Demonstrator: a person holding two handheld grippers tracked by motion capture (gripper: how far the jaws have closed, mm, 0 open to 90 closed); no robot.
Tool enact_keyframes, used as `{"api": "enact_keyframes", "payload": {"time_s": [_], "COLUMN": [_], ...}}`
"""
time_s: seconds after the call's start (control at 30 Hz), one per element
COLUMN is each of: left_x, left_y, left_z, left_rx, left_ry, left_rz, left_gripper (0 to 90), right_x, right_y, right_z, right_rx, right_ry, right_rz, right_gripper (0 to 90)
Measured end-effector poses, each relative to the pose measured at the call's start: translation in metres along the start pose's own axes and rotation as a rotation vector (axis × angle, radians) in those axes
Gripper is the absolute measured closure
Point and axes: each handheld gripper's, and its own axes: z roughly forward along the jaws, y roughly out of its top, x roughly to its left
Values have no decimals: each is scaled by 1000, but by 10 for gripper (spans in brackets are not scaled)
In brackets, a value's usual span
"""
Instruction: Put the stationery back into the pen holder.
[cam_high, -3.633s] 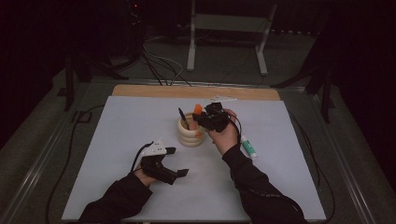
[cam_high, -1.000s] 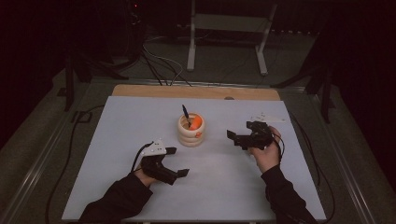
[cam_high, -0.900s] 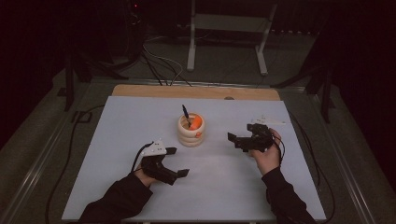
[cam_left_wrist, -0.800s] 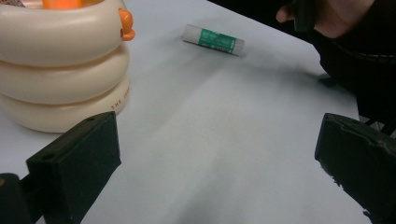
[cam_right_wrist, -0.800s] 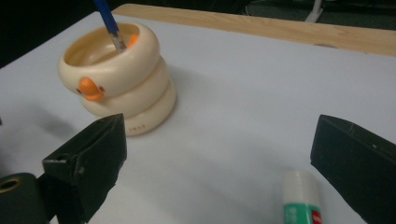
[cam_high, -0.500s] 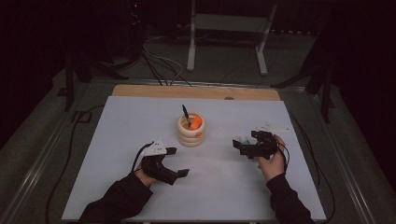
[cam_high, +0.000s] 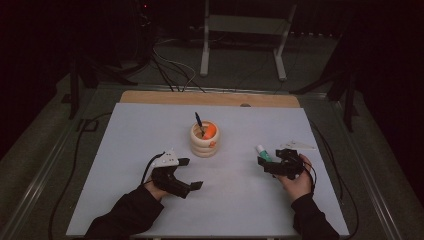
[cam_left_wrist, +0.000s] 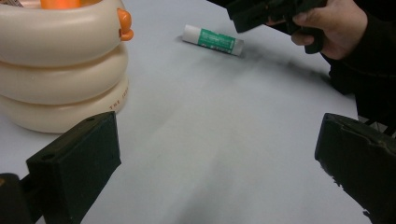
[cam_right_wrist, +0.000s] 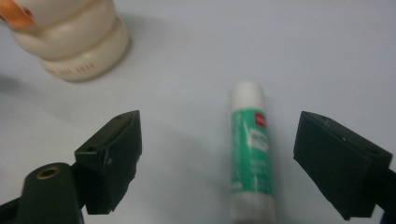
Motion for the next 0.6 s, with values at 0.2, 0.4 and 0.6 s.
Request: {"api": "enact_keyframes", "payload": {"time_s": [0.2,0.4,0.6], "left_x": [0,-1,-1], "left_y": [0,0,0], "left_z": [0,0,0], "left_rx": [0,1,2], "left_ry": [-1,-2,-3], "left_rz": [-1,1,3], "left_gripper": [7,7,7], "right_x": [-1,-2,-4], "right_y": [-9,-11,-9], "right_z": [0,8,15], "right_rx": [47,100,132], "right_ry": [-75,-97,-119], "right_rz": [-24,-48,-53], "right_gripper": [333,441,521]}}
